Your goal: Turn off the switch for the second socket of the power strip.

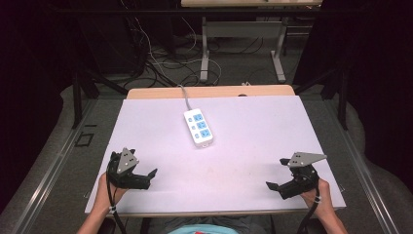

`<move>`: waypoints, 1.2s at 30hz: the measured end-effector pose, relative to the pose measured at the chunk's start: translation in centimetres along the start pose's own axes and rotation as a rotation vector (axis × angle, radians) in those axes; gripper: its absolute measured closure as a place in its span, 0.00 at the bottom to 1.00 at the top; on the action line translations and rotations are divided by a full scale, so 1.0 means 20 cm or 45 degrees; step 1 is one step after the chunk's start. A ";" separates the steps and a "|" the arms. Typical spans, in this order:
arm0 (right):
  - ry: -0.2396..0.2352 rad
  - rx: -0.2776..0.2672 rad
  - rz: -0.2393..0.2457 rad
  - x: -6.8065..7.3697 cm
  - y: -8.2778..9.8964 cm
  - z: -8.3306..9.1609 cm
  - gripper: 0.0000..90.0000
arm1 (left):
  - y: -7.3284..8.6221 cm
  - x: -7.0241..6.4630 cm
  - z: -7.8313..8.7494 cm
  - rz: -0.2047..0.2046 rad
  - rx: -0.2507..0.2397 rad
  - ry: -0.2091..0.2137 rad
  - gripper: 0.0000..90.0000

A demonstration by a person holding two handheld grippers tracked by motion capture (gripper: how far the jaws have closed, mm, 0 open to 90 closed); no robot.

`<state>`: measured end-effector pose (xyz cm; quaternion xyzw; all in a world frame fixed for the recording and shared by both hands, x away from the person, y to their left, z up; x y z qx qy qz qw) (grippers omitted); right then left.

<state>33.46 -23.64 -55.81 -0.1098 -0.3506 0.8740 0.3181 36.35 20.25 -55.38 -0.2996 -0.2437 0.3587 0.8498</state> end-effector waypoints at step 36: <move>0.011 -0.002 -0.008 -0.01 0.00 -0.01 0.01 | -0.13 0.01 -0.09 -0.015 0.001 0.007 0.00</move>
Point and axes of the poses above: each handheld gripper's, and its own axes: z roughly backward along the jaws, y roughly out of its underside, x roughly to its left, the point moved 8 cm from there along -z, roughly forward along the jaws, and after that the axes turned 9 degrees about x, right-handed, at the moved point
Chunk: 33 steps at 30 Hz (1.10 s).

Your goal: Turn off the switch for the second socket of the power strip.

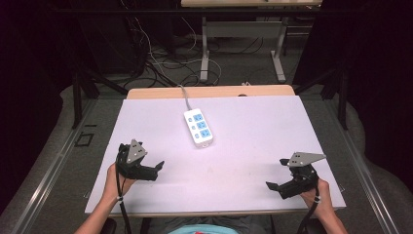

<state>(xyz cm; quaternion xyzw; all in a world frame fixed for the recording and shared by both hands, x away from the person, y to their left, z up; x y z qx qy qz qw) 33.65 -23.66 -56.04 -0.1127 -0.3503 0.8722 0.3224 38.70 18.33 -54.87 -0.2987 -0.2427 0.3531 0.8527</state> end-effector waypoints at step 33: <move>-0.004 0.014 0.017 0.00 0.00 -0.01 0.01 | -0.13 0.04 -0.14 -0.035 0.011 0.008 0.00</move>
Point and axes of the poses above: each handheld gripper's, and its own axes: z roughly backward along the jaws, y roughly out of its underside, x roughly to its left, the point moved 8 cm from there along -z, roughly forward along the jaws, and after that the axes turned 9 degrees about x, right-handed, at the moved point
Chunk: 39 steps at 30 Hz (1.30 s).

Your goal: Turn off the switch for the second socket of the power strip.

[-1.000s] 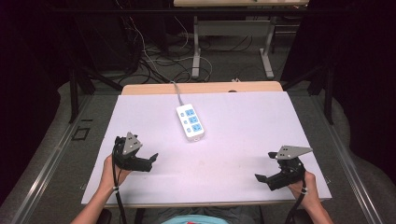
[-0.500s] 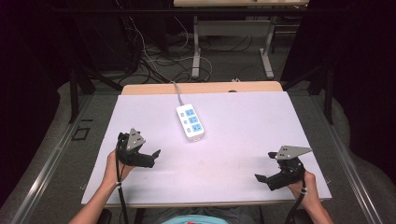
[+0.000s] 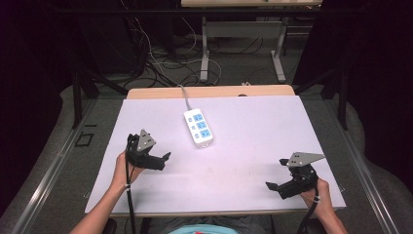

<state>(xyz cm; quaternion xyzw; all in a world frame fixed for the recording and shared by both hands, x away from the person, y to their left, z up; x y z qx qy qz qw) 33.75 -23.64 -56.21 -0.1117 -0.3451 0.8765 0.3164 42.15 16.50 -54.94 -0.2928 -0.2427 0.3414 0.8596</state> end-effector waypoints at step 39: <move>0.001 0.019 -0.001 0.00 0.01 0.00 0.01 | -0.14 0.02 -0.14 -0.039 0.016 0.022 0.00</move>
Point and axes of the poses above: each handheld gripper's, and its own axes: z roughly backward along the jaws, y roughly out of its underside, x roughly to its left, the point moved 8 cm from there along -z, roughly forward along the jaws, and after that the axes turned 9 degrees about x, right-handed, at the moved point
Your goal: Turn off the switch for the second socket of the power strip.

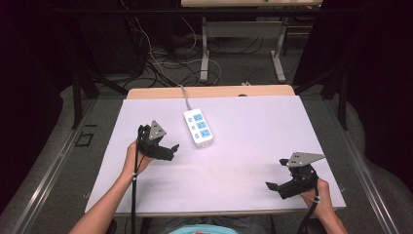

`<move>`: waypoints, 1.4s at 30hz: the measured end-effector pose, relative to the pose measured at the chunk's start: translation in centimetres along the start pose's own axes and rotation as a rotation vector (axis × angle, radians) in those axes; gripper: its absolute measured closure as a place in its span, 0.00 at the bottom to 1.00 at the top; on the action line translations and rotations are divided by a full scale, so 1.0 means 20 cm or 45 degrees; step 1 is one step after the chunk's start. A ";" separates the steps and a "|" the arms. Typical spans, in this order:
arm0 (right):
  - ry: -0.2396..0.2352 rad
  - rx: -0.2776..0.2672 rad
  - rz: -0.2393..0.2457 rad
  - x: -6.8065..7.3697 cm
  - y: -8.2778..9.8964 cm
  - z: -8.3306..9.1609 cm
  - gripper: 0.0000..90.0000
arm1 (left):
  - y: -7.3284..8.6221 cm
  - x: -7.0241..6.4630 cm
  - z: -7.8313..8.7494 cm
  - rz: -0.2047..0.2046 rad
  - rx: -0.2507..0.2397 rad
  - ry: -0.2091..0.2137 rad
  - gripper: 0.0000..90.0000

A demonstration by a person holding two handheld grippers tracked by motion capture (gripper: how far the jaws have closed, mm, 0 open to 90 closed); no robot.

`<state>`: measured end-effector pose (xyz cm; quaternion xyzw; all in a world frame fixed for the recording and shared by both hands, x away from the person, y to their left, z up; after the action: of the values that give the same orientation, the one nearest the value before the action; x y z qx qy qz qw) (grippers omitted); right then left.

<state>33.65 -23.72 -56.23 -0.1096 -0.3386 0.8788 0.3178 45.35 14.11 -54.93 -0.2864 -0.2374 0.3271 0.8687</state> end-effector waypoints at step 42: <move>0.000 -0.015 -0.001 0.00 0.00 0.00 0.01 | -0.16 0.04 -0.15 0.040 0.030 0.046 0.01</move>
<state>33.64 -23.67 -56.19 -0.1112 -0.3438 0.8767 0.3174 49.04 11.71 -54.79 -0.2856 -0.2132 0.3383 0.8709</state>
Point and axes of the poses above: each handheld gripper's, and its own axes: z roughly backward along the jaws, y roughly out of its underside, x roughly to its left, the point moved 8 cm from there along -z, roughly forward along the jaws, and after that the axes turned 9 degrees about x, right-handed, at the moved point
